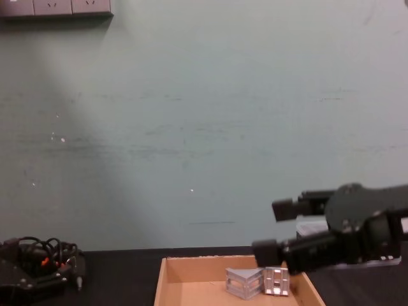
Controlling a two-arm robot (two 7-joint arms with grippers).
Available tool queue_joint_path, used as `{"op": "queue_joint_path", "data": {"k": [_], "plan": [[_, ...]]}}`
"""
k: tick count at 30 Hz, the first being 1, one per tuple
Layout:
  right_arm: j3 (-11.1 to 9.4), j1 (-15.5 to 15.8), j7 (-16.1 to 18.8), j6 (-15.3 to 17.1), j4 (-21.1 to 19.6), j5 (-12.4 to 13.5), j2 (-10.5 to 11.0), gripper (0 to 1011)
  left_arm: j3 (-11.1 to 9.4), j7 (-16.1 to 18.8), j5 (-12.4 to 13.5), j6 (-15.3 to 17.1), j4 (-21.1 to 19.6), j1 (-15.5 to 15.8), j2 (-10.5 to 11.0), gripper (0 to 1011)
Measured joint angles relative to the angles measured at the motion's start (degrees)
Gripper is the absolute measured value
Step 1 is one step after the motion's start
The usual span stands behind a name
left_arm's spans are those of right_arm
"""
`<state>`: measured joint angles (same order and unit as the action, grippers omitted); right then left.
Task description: Use one hand to pick up the angle iron from the table and place it into the box.
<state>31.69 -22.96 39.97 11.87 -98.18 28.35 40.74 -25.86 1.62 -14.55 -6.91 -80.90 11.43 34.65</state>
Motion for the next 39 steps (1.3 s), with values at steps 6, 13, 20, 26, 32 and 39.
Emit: {"op": "queue_joint_path", "data": {"k": [6,13,20,26,32,39], "plan": [[1.6,1.7,-0.5,0.5,-0.9,1.1,0.1,1003,0.0,0.0,0.0,0.0,0.0,0.0,0.0,1000],[4.1,2.7,-0.6,0.9,-1.0,0.9,-0.1,1002,0.0,0.0,0.0,0.0,0.0,0.0,0.0,1000],[6.6,3.0,-0.7,1.0,-0.2,-1.5,-0.5,1003,0.0,0.0,0.0,0.0,0.0,0.0,0.0,1000],[8.4,2.8,-1.0,0.8,0.9,-4.9,-1.1,1002,0.0,0.0,0.0,0.0,0.0,0.0,0.0,1000],[9.6,2.4,-1.0,0.6,2.1,-7.4,-2.2,1003,0.0,0.0,0.0,0.0,0.0,0.0,0.0,1000],[10.6,2.1,-0.9,0.6,3.7,-9.2,-4.4,1003,0.0,0.0,0.0,0.0,0.0,0.0,0.0,1000]]}}
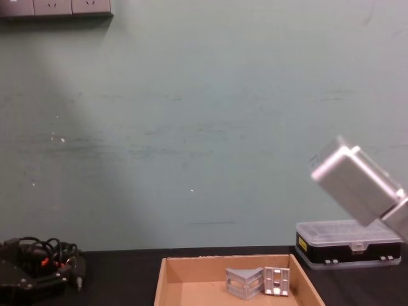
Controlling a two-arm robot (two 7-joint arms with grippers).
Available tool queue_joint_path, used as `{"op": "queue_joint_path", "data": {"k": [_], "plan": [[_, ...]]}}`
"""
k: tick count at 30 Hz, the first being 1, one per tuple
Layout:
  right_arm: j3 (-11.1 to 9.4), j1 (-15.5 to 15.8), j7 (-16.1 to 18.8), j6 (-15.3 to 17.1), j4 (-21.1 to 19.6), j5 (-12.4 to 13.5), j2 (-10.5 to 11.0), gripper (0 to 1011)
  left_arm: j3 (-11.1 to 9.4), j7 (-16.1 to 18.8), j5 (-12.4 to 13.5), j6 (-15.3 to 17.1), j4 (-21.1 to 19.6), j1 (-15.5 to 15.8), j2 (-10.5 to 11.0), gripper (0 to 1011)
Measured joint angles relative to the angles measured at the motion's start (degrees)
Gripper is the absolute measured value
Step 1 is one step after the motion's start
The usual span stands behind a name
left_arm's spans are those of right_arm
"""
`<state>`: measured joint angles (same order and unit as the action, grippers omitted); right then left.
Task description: Use one hand to pick up the angle iron from the table and place it into the box.
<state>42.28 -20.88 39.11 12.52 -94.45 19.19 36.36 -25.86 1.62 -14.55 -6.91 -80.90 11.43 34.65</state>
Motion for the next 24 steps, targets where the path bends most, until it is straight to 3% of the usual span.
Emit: {"op": "queue_joint_path", "data": {"k": [15,24], "plan": [[1.8,-1.5,1.0,-0.1,3.8,-3.9,-2.8,1003,0.0,0.0,0.0,0.0,0.0,0.0,0.0,1000],[1.9,-1.5,1.0,-0.2,5.9,-4.9,-4.5,1003,0.0,0.0,0.0,0.0,0.0,0.0,0.0,1000]]}}
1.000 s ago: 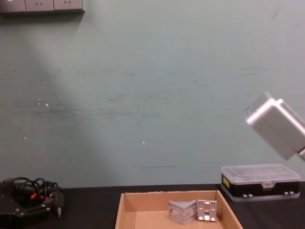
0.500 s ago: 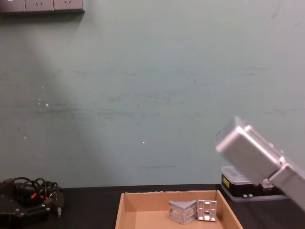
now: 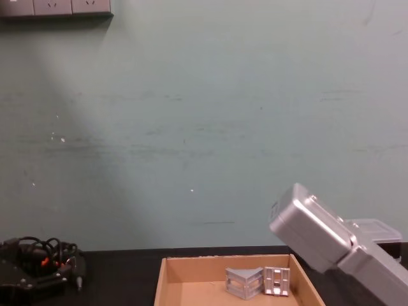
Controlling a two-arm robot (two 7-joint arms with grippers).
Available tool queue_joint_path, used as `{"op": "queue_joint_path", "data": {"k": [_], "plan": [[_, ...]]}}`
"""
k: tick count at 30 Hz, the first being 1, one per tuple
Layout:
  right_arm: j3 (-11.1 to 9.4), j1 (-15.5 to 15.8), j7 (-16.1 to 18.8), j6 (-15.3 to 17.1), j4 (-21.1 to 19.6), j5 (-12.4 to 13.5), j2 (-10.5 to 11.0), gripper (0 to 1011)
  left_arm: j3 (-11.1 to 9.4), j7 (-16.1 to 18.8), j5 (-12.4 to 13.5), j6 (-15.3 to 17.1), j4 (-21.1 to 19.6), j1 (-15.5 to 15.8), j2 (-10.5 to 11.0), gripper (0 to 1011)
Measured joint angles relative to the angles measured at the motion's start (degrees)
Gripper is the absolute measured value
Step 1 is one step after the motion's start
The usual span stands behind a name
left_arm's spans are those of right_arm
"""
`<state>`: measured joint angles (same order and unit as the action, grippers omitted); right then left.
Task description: Use one hand to pick up the angle iron from the table and place it into the box.
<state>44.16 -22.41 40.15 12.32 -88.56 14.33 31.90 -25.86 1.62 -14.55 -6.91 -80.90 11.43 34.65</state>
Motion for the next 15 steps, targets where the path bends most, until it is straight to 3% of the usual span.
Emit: {"op": "queue_joint_path", "data": {"k": [6,15], "plan": [[-0.3,0.1,0.0,0.0,0.6,-0.2,-0.7,954,0.0,0.0,0.0,0.0,0.0,0.0,0.0,1000],[-0.8,-0.1,-0.1,0.1,1.1,-0.4,-1.1,690,0.0,0.0,0.0,0.0,0.0,0.0,0.0,1000]]}}
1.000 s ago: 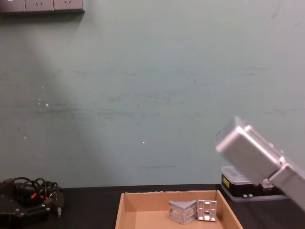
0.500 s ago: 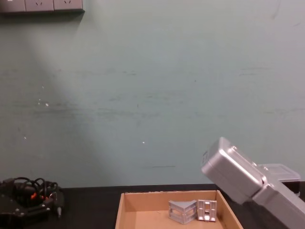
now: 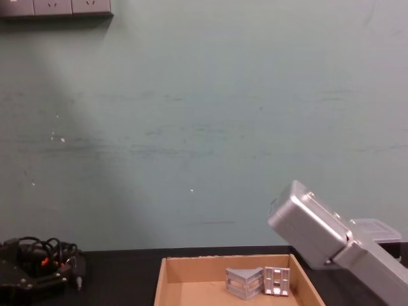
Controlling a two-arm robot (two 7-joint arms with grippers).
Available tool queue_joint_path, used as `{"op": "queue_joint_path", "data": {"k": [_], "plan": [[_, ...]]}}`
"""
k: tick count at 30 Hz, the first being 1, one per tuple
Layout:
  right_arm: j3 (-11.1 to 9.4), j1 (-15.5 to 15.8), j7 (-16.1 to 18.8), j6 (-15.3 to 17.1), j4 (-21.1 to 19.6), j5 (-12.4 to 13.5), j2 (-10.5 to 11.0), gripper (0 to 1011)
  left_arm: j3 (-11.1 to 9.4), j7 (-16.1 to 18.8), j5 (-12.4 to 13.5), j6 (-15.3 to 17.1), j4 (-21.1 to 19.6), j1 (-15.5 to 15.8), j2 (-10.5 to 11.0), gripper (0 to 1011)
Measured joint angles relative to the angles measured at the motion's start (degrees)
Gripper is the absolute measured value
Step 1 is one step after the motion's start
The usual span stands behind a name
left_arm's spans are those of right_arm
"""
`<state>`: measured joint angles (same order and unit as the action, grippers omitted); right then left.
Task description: Use one hand to pick up the angle iron from the table and place it into the box.
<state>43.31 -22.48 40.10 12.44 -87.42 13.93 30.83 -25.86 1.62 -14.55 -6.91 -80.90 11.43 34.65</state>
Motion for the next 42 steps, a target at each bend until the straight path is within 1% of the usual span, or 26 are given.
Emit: {"op": "queue_joint_path", "data": {"k": [3,4,6,7,10,12,13,14,15,17,18,20,22,34,36,42], "plan": [[-0.3,-0.2,0.0,-0.1,0.3,-0.1,-0.1,628,0.0,0.0,0.0,0.0,0.0,0.0,0.0,1000],[-0.3,-0.2,0.0,-0.1,0.3,-0.1,-0.1,568,0.0,0.0,0.0,0.0,0.0,0.0,0.0,1000],[-0.4,-0.3,0.0,-0.1,0.4,-0.2,-0.1,536,0.0,0.0,0.0,0.0,0.0,0.0,0.0,1000],[-0.5,-0.3,0.0,-0.1,0.4,-0.2,-0.1,466,0.0,0.0,0.0,0.0,0.0,0.0,0.0,1000],[-0.6,-0.3,0.0,-0.1,0.5,-0.3,-0.1,405,0.0,0.0,0.0,0.0,0.0,0.0,0.0,1000],[-0.6,-0.3,0.0,-0.1,0.5,-0.3,-0.1,320,0.0,0.0,0.0,0.0,0.0,0.0,0.0,1000],[-0.6,-0.3,0.0,-0.1,0.6,-0.3,-0.1,261,0.0,0.0,0.0,0.0,0.0,0.0,0.0,1000],[-0.6,-0.3,0.0,-0.1,0.6,-0.3,-0.1,261,0.0,0.0,0.0,0.0,0.0,0.0,0.0,1000],[-0.6,-0.3,0.0,-0.1,0.6,-0.3,-0.1,222,0.0,0.0,0.0,0.0,0.0,0.0,0.0,1000],[-0.6,-0.3,0.0,-0.1,0.6,-0.3,-0.1,189,0.0,0.0,0.0,0.0,0.0,0.0,0.0,1000],[-0.7,-0.3,0.0,-0.1,0.7,-0.3,-0.1,126,0.0,0.0,0.0,0.0,0.0,0.0,0.0,1000],[-0.7,-0.3,0.0,-0.1,0.7,-0.3,-0.2,94,0.0,0.0,0.0,0.0,0.0,0.0,0.0,1000],[-0.7,-0.3,0.0,-0.1,0.7,-0.3,-0.2,70,0.0,0.0,0.0,0.0,0.0,0.0,0.0,1000],[-0.9,-0.4,0.1,0.0,0.3,-0.3,-0.3,70,0.0,0.0,0.0,0.0,0.0,0.0,0.0,1000],[-1.1,-0.4,0.1,0.1,0.1,0.0,-0.3,70,0.0,0.0,0.0,0.0,0.0,0.0,0.0,1000],[-2.8,-0.7,-0.2,0.1,-1.8,1.7,-0.2,70,0.0,0.0,0.0,0.0,0.0,0.0,0.0,1000]]}}
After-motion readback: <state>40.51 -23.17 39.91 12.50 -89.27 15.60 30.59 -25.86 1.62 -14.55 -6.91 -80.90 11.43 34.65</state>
